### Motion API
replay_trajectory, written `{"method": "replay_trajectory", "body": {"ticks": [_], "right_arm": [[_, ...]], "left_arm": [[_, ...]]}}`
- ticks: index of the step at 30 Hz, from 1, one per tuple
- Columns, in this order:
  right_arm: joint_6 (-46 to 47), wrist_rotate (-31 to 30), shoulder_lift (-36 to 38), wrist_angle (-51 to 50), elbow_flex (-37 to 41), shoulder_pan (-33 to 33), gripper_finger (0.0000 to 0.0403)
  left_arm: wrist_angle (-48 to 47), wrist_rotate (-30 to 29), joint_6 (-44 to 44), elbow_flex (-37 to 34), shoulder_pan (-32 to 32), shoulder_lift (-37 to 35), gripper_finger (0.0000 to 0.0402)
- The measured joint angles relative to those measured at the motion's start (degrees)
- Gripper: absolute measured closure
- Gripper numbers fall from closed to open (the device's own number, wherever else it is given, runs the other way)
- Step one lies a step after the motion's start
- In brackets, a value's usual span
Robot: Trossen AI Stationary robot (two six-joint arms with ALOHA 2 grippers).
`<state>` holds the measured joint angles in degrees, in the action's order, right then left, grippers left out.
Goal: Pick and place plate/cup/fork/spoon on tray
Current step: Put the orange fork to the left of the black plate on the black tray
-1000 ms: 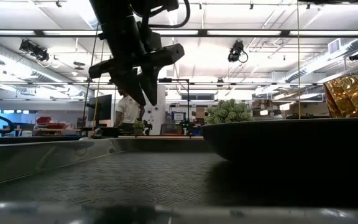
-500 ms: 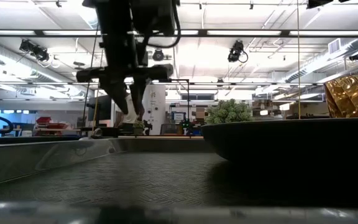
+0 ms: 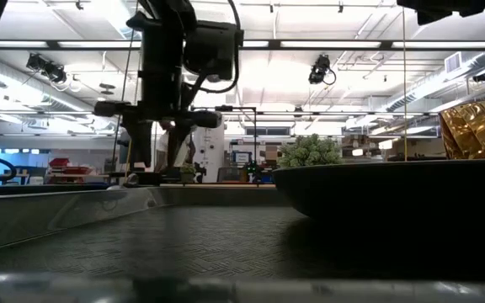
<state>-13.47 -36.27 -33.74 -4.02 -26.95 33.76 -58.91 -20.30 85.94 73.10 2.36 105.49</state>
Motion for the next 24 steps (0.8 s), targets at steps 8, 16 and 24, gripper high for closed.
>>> {"method": "replay_trajectory", "body": {"ticks": [8,16,24], "right_arm": [[1.4,1.6,-0.6,1.8,1.5,0.0,0.0396],[2.8,1.9,-2.9,1.9,1.5,0.0,0.0396],[2.8,1.9,-4.7,3.2,1.5,0.0,0.0396]], "left_arm": [[1.2,2.8,-3.5,-0.7,4.7,0.5,0.0237],[3.7,5.0,-5.5,-4.6,7.2,0.4,0.0252],[8.5,6.0,-5.6,-7.1,7.2,0.5,0.0253]]}}
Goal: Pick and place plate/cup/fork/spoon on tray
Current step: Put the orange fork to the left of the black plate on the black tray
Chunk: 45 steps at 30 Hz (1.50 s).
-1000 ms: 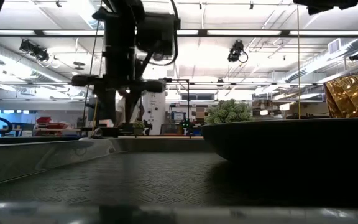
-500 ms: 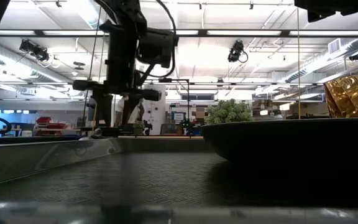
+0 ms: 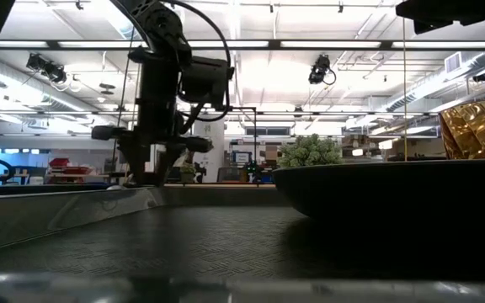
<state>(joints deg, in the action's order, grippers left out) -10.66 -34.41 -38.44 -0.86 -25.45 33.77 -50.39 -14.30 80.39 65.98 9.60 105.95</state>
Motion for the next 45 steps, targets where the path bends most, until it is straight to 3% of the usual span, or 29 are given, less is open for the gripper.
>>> {"method": "replay_trajectory", "body": {"ticks": [31,45], "right_arm": [[0.4,1.5,-0.9,1.7,0.0,0.0,0.0396],[0.4,2.2,-0.9,1.7,0.0,0.0,0.0396]], "left_arm": [[1.2,9.7,-0.7,0.0,3.8,1.6,0.0253],[2.5,9.2,-4.3,0.0,4.7,2.0,0.0271]]}}
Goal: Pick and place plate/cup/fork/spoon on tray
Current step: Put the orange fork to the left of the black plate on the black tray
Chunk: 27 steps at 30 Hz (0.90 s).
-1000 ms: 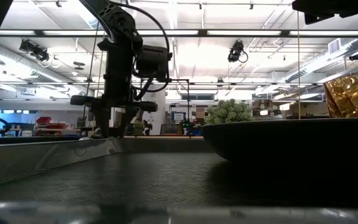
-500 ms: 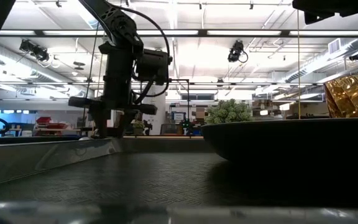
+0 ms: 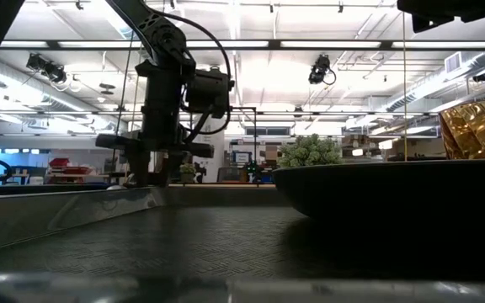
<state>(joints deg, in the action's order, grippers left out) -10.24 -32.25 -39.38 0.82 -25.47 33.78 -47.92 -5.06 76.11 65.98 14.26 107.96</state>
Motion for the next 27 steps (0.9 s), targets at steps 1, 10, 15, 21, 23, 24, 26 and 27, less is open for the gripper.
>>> {"method": "replay_trajectory", "body": {"ticks": [1,10,15,21,23,24,26,27], "right_arm": [[0.0,0.0,0.0,0.0,0.0,0.0,0.0396],[0.0,0.0,0.0,0.0,0.0,0.0,0.0396],[-0.1,0.0,0.0,0.1,0.0,0.0,0.0396],[-0.3,0.0,0.0,0.6,0.0,0.0,0.0396],[-0.3,0.0,0.0,0.7,0.0,0.0,0.0396],[-0.4,0.0,0.0,0.6,0.0,0.0,0.0396],[-0.4,0.0,0.0,0.7,0.0,0.0,0.0396],[-0.4,0.0,0.0,0.6,0.0,0.0,0.0396]], "left_arm": [[0.1,0.0,-0.4,0.0,0.0,0.0,0.0277],[1.6,-0.3,-3.3,0.0,0.0,0.0,0.0344],[2.9,-1.3,-4.7,0.0,0.0,0.0,0.0374],[3.5,-2.3,-5.4,0.0,0.0,0.0,0.0383],[3.6,-2.4,-5.5,0.0,0.0,0.0,0.0379],[3.6,-2.4,-5.9,0.0,0.0,0.0,0.0377],[3.6,-2.4,-6.4,0.0,0.1,0.0,0.0377],[3.6,-2.4,-6.5,0.0,0.1,0.0,0.0377]]}}
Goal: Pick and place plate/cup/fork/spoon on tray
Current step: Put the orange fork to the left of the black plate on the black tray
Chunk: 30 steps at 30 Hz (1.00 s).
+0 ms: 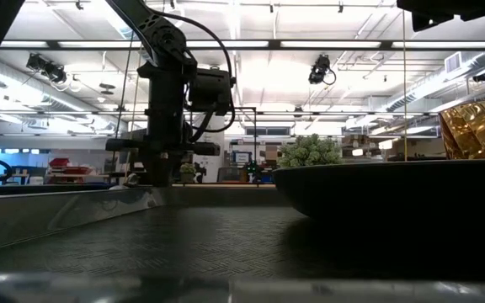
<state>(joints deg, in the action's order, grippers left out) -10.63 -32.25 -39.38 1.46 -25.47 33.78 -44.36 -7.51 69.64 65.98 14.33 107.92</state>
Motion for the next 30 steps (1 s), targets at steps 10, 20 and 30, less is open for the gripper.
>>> {"method": "replay_trajectory", "body": {"ticks": [10,20,30], "right_arm": [[0.0,0.0,0.0,0.2,0.0,0.0,0.0396],[0.0,0.0,0.0,0.2,0.0,0.0,0.0396],[0.2,0.0,0.0,0.2,0.0,0.0,0.0396]], "left_arm": [[0.0,0.1,-1.4,0.0,0.5,-1.6,0.0378],[-0.1,0.7,-1.6,0.0,-2.2,-7.2,0.0378],[3.3,0.7,5.5,0.1,-13.0,-9.2,0.0378]]}}
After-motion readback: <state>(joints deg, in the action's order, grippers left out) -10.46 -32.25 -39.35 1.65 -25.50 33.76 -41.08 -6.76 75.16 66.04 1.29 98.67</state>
